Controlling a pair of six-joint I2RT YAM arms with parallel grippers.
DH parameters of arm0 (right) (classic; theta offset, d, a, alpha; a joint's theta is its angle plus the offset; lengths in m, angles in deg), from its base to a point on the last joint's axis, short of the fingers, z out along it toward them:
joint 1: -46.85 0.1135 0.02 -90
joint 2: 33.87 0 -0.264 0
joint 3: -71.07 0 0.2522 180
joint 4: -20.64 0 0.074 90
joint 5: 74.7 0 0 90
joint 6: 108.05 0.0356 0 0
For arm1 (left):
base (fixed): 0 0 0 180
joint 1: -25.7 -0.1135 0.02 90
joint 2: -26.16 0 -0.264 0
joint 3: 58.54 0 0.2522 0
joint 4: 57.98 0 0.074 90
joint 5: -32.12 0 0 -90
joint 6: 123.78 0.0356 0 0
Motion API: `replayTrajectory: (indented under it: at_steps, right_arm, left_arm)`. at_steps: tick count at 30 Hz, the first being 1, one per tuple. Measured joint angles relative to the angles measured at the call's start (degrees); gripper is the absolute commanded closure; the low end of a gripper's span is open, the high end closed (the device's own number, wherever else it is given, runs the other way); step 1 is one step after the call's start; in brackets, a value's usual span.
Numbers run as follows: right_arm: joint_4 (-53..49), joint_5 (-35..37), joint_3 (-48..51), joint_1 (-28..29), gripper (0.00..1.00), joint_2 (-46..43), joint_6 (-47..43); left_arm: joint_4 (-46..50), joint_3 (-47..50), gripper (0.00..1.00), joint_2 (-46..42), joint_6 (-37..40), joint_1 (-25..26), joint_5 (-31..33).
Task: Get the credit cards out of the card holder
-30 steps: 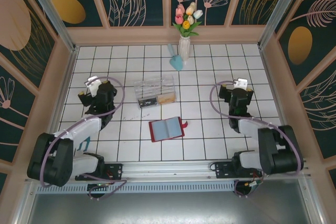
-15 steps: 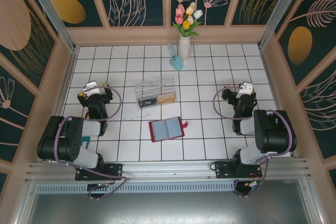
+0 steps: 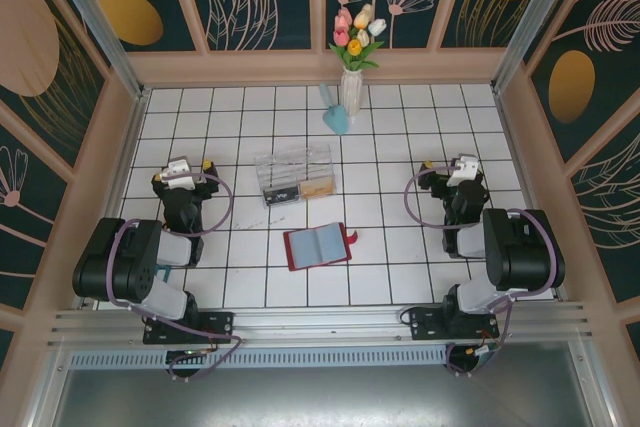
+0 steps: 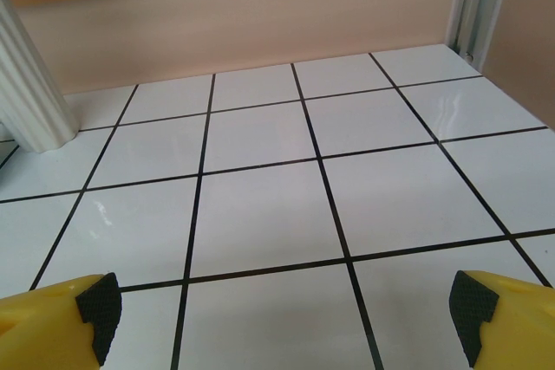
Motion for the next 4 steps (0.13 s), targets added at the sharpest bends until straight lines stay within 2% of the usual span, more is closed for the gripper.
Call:
replayTrajectory:
  at_steps: [4]
  right_arm:
    - [0.0, -0.2, 0.0, -0.2, 0.01, 0.0, 0.0]
  left_arm:
    - [0.0, 0.0, 0.01, 0.0, 0.0, 0.0, 0.0]
